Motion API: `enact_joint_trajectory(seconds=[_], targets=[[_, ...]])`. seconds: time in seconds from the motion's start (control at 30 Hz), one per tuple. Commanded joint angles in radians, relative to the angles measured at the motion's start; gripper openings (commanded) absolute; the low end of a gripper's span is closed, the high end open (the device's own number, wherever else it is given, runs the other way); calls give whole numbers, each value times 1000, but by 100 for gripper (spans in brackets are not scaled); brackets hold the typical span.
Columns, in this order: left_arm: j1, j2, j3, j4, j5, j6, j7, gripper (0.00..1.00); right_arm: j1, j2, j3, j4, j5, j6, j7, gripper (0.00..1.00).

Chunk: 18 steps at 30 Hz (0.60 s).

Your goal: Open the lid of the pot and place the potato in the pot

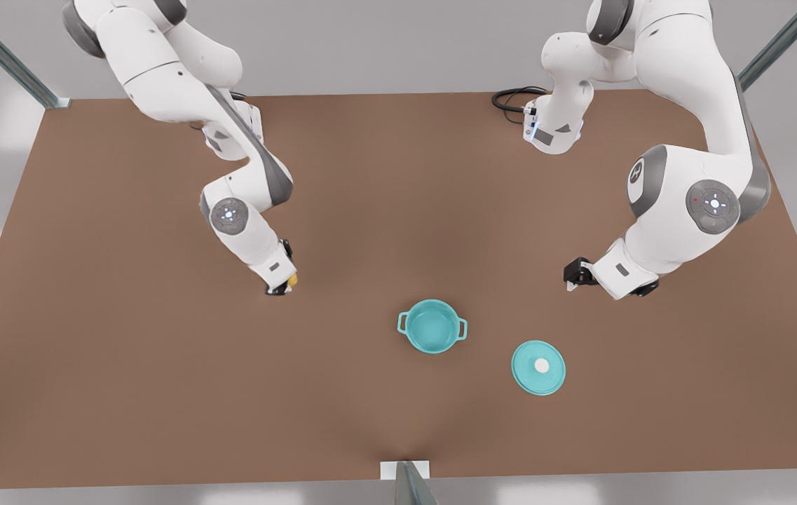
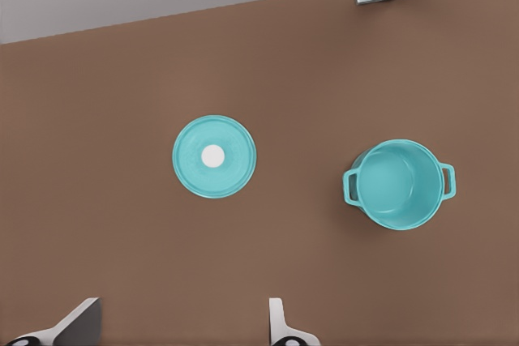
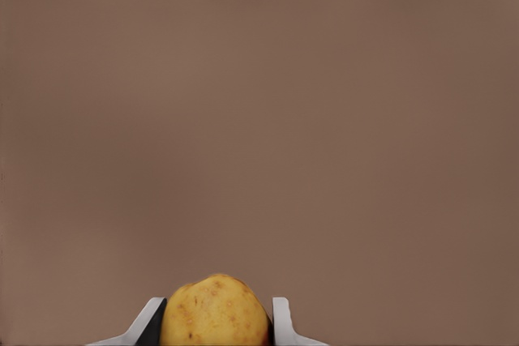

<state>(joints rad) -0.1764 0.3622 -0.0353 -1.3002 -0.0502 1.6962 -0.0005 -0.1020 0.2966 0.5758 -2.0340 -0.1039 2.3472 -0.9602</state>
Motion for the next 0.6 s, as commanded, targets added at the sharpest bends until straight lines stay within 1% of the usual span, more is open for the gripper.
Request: enact_joint_trajectory(seconds=[0.0,0.1,0.17,0.27,0.33,0.4,0.43,0.5,0.57], targets=[[0,0,0,-1,-2,2,5,100,61,22,1,41,0,-35,376,51],[-2,-2,-1,-1,-2,10,7,100,157,94,1,146,0,-35,500,51],[0,-5,0,-2,-3,8,7,100,229,164,-1,254,-7,-81,590,51],[0,-3,0,-1,-3,10,7,100,311,269,-7,392,-13,-85,678,51],[0,-3,0,-1,-3,10,7,100,366,364,-30,517,-13,-85,692,51],[0,-2,0,-1,-3,11,7,100,453,473,-103,684,-13,-78,696,51],[0,-2,0,-1,-3,11,7,100,467,515,-108,750,-14,-75,695,51],[0,-2,0,-2,-3,11,7,100,505,590,-122,870,-14,-26,706,50],[0,-2,0,-2,-3,10,7,100,510,625,-123,890,-14,72,709,50]])
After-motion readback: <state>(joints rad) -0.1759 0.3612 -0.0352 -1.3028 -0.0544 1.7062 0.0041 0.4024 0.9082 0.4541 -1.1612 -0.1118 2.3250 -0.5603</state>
